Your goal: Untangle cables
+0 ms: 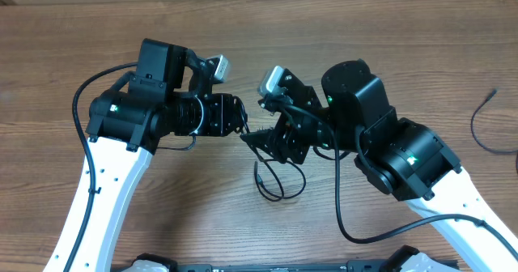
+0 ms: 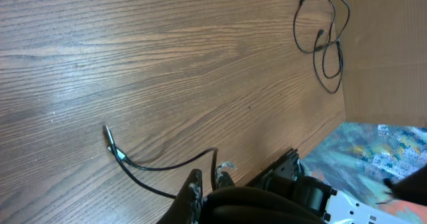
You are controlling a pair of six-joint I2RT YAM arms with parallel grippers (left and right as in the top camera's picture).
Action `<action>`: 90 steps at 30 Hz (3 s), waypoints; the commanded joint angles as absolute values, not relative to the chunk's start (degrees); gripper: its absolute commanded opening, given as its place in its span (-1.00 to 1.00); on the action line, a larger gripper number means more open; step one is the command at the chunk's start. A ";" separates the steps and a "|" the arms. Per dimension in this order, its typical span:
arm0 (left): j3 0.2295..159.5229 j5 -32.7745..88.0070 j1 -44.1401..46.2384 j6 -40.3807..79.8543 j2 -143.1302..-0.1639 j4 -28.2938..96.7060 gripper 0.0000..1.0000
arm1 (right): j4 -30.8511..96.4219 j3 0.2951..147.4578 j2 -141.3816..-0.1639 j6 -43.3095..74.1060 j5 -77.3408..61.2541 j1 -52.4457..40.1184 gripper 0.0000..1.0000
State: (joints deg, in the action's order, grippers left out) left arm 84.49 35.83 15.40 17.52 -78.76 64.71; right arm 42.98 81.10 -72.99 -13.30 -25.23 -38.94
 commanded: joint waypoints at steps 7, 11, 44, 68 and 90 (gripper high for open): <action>86.02 37.15 15.84 15.33 -77.82 65.58 -0.90 | 39.24 81.78 -72.73 -13.26 -19.11 -38.87 0.27; 86.02 37.10 15.84 15.35 -77.80 65.95 -0.90 | 38.17 81.78 -72.73 -13.23 -15.44 -38.87 0.28; 86.43 40.32 17.67 15.44 -76.71 59.42 -0.88 | 41.65 81.76 -73.32 -10.26 -14.15 -38.87 -0.85; 86.41 37.43 17.65 15.40 -76.71 61.60 -0.65 | 37.85 81.78 -73.63 -5.93 -5.61 -38.87 -0.93; 86.41 35.40 17.65 14.74 -76.71 63.68 -0.65 | 32.60 81.78 -72.86 -0.86 1.13 -38.87 -0.92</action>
State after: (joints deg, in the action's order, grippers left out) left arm 85.27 36.53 17.28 15.90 -77.76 63.09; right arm 33.98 81.10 -73.67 -3.14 -2.57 -39.05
